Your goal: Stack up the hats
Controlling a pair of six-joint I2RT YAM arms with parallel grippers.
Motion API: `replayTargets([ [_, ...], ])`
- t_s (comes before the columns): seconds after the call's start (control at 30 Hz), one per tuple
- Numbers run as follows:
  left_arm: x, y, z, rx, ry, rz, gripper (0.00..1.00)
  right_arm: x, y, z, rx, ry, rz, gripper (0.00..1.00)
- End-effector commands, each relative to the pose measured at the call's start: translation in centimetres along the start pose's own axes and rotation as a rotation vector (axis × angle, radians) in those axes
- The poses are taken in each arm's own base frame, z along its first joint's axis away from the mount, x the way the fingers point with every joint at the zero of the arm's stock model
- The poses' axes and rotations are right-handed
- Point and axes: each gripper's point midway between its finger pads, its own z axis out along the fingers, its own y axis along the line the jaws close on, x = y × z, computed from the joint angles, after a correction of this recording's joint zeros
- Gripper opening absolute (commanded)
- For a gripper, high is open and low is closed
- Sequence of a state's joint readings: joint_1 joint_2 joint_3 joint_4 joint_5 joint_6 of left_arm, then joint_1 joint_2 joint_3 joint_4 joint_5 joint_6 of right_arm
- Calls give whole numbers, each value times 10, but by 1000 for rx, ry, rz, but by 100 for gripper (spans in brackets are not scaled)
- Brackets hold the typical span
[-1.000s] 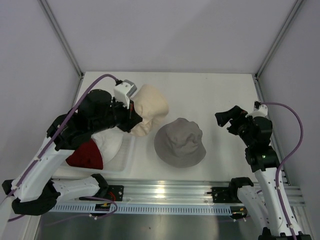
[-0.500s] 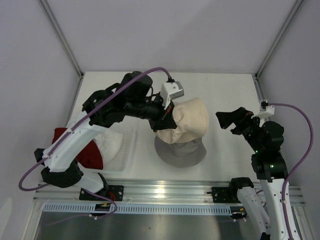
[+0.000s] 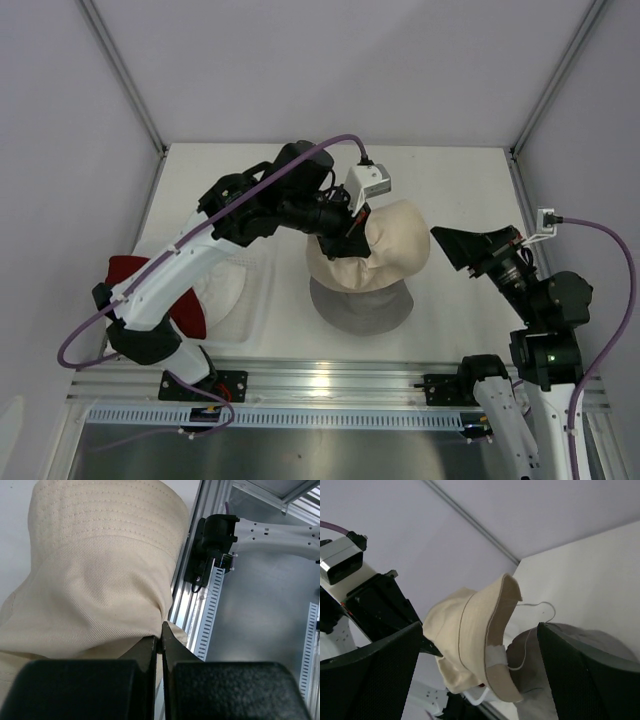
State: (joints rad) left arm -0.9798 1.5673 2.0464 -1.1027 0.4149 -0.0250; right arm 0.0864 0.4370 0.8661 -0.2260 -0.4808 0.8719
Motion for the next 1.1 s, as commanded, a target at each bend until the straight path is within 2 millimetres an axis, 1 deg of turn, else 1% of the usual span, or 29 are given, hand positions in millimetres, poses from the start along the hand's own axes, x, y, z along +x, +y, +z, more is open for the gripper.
replayTargets([
  [0.0,-26,-3,1,6,-86,29,1,7,18,3,-119,29,168,100],
  [0.1,-26,-6,6,37,-82,19,1,4,13,4,-89,13,145,99],
  [0.13,-27,-7,8,47,-82,18,1,4,15,3,-90,14,143,99],
  [0.3,-33,-11,12,79,-103,29,1,14,4,12,-78,63,182,99],
  [0.33,-33,-11,13,83,-103,27,1,17,2,13,-80,71,189,98],
  [0.4,-33,-9,16,81,-99,25,1,17,6,15,-107,75,202,95],
  [0.47,-33,-8,19,82,-94,23,1,18,7,17,-111,87,204,95],
  [0.5,-34,-9,20,86,-98,25,1,19,4,19,-99,95,203,95],
  [0.53,-35,-10,19,92,-101,25,1,24,-3,22,-69,116,199,94],
  [0.63,-35,-8,23,89,-101,25,1,29,-5,26,-76,146,210,88],
  [0.7,-33,-4,27,76,-91,22,1,34,-4,28,-95,171,222,71],
  [0.73,-33,-3,28,74,-89,22,1,34,-4,29,-95,173,222,58],
  [0.77,-33,-2,29,70,-89,20,1,35,-6,30,-86,177,221,27],
  [0.8,-32,0,31,60,-83,18,1,34,-6,30,-82,173,209,16],
  [0.83,-33,3,31,44,-84,6,1,37,-10,30,-53,182,208,0],
  [0.87,-33,12,30,-16,-88,-8,8,35,-17,30,-22,168,184,0],
  [0.9,-34,17,25,-55,-95,-24,13,32,-17,30,-5,161,171,0],
  [0.93,-36,19,19,-89,-113,-57,22,36,-25,28,36,174,173,0],
  [0.97,-37,23,15,-126,-128,-80,37,34,-32,28,70,154,148,0],
  [1.0,-41,30,7,-180,-160,-96,47,34,-36,26,92,150,142,0],
  [1.03,-46,25,-14,-204,-217,-130,60,40,-46,24,137,163,154,0],
  [1.07,-50,29,-20,-237,-265,-150,81,39,-55,24,177,147,158,0],
])
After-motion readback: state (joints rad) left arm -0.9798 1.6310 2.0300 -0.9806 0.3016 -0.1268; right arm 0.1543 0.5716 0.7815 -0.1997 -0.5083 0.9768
